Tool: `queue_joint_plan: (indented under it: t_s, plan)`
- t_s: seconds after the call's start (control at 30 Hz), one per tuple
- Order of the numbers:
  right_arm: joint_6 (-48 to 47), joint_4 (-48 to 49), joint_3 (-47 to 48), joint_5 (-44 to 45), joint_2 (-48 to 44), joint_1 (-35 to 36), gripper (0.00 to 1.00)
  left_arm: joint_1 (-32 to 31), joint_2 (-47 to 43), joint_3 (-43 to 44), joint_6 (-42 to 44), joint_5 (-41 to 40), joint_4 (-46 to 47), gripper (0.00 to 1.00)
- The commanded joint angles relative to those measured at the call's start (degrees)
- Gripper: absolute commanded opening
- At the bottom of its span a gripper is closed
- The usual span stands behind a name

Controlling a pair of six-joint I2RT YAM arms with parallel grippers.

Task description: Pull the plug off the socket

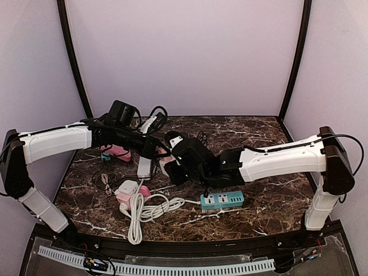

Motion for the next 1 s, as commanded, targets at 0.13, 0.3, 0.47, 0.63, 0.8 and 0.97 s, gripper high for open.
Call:
queue_joint_plan:
  t_s: [0.13, 0.3, 0.47, 0.63, 0.8, 0.97]
  plan:
    - [3.3, -5.5, 3.3, 4.4, 2.0, -1.1, 0.00, -0.5, -2.5, 0.6, 2.3, -1.8, -1.7, 0.16]
    - [3.2, -4.9, 2.4, 4.5, 1.2, -1.1, 0.00, -0.6, -2.4, 0.8, 2.1, -0.8, -1.8, 0.16]
    - [1.0, 1.7, -2.2, 1.7, -1.7, -1.0, 0.00, -0.5, -1.3, 1.3, 1.9, 1.0, -2.3, 0.16]
    - [-0.9, 5.9, -5.0, 0.7, -4.3, -0.7, 0.00, -0.4, 0.4, 2.2, 1.3, 2.3, -3.2, 0.15]
    - [-4.3, 12.5, -8.1, -1.0, -6.9, 0.0, 0.00, 0.0, 1.0, 2.5, 0.8, 2.8, -3.5, 0.15]
    - [-5.7, 14.1, -8.7, -0.8, -7.4, 0.9, 0.00, 0.9, 1.7, 2.6, 0.1, 2.8, -3.7, 0.15]
